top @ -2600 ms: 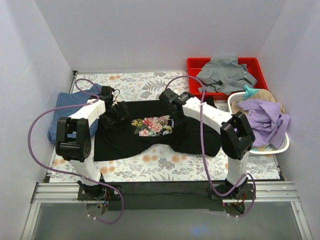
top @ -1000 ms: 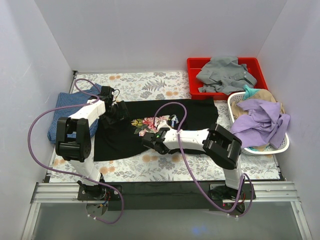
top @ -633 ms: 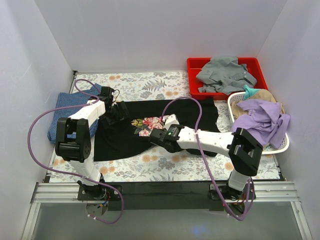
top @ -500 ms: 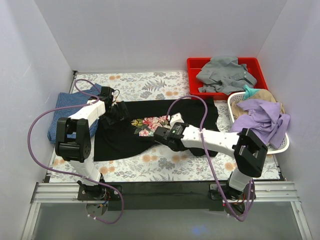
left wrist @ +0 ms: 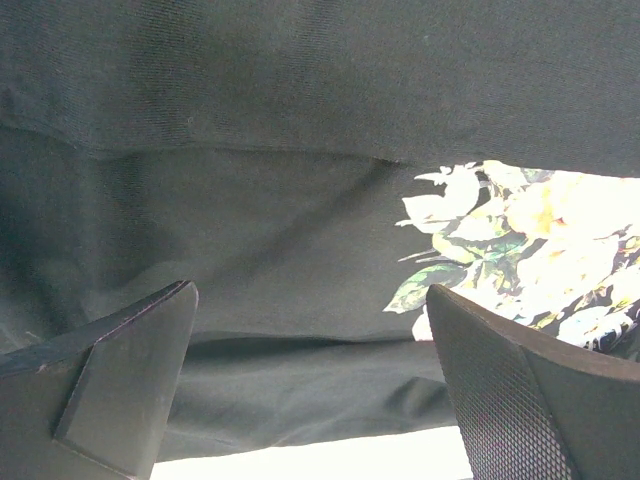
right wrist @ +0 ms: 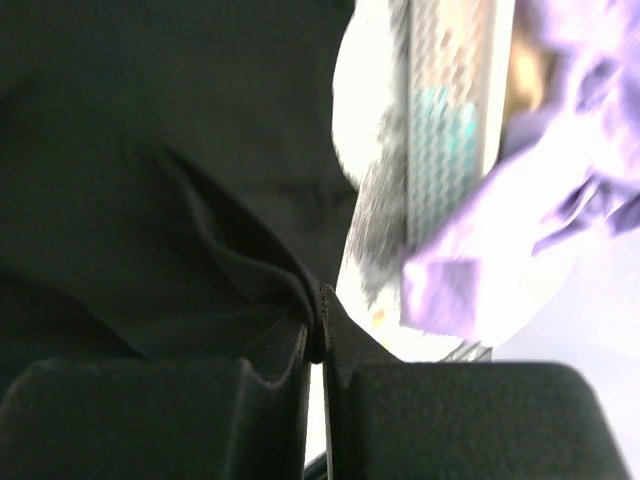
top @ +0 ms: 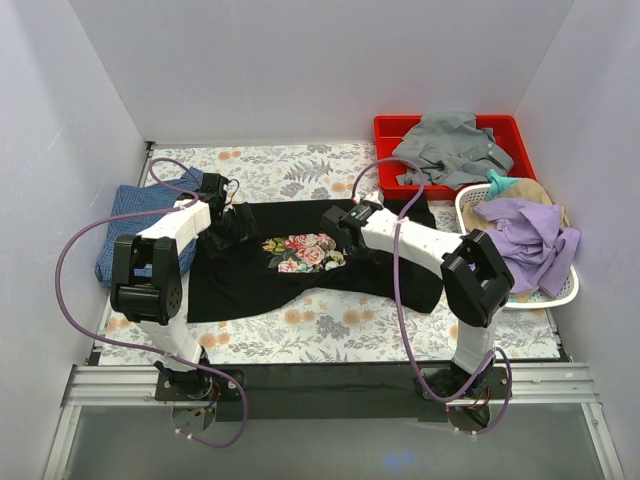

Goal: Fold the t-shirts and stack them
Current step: Fold the tshirt

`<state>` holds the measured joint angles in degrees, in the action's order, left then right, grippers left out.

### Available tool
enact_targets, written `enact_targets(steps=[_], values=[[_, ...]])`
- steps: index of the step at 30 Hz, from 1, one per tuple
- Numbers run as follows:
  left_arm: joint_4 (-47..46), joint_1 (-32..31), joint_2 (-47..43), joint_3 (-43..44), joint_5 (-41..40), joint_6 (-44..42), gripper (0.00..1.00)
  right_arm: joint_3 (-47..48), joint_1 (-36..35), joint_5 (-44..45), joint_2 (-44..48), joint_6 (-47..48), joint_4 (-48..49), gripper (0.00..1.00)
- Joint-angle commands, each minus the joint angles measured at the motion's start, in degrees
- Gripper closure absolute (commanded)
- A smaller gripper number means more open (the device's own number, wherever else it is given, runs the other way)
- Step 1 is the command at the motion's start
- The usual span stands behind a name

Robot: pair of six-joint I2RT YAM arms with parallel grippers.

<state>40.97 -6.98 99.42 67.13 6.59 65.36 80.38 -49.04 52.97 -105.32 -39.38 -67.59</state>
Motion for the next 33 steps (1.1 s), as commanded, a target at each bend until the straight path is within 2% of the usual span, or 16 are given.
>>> enact_targets(steps=[1,8,12,15,16,17,18,19,20,24,28,33], values=[[0.6,-0.22,-1.16,1.42,-0.87,-0.85,0.02,6.8,1.05,6.78,-2.34,5.62,0.44,0.91],[0.25,-0.22,-0.72,0.9,-1.76,-0.85,0.02,8.04,5.17,7.94,-6.38,13.79,6.58,0.9],[0.25,-0.22,-0.27,0.81,-1.93,-0.85,0.02,9.26,8.42,11.8,-12.0,14.5,7.56,0.89],[0.42,-0.22,-0.45,0.72,-1.93,-0.94,0.02,11.9,10.89,10.23,-14.12,16.26,9.05,0.87],[0.51,-0.22,-0.54,0.72,-2.02,-1.03,0.02,11.73,11.07,9.88,-14.3,16.52,10.36,0.68],[0.6,-0.22,-0.8,0.54,-2.28,-1.03,0.02,11.73,11.68,9.09,-14.48,17.74,10.81,0.53],[0.69,-0.22,-0.89,0.54,-2.72,-1.03,0.02,11.82,11.86,8.73,-14.56,17.23,10.82,0.46],[0.6,-0.22,-1.15,0.46,-3.07,-0.94,0.02,11.64,11.86,8.03,-13.96,16.1,10.82,0.3],[0.51,-0.22,-1.33,0.02,-3.07,-0.94,0.02,11.64,11.86,6.29,-12.91,16.35,11.69,0.28],[0.51,-0.22,-0.63,0.45,-2.72,-0.68,0.02,13.74,11.77,-3.9,-5.89,19.14,16.08,0.27],[0.43,-0.22,-0.1,1.07,-2.55,-0.68,0.02,15.42,11.34,-20.93,-4.46,20.74,19.6,0.39],[0.43,-0.22,0.08,0.98,-2.37,-0.67,0.02,15.34,10.1,-28.35,-6.91,19.51,22.67,0.39]])
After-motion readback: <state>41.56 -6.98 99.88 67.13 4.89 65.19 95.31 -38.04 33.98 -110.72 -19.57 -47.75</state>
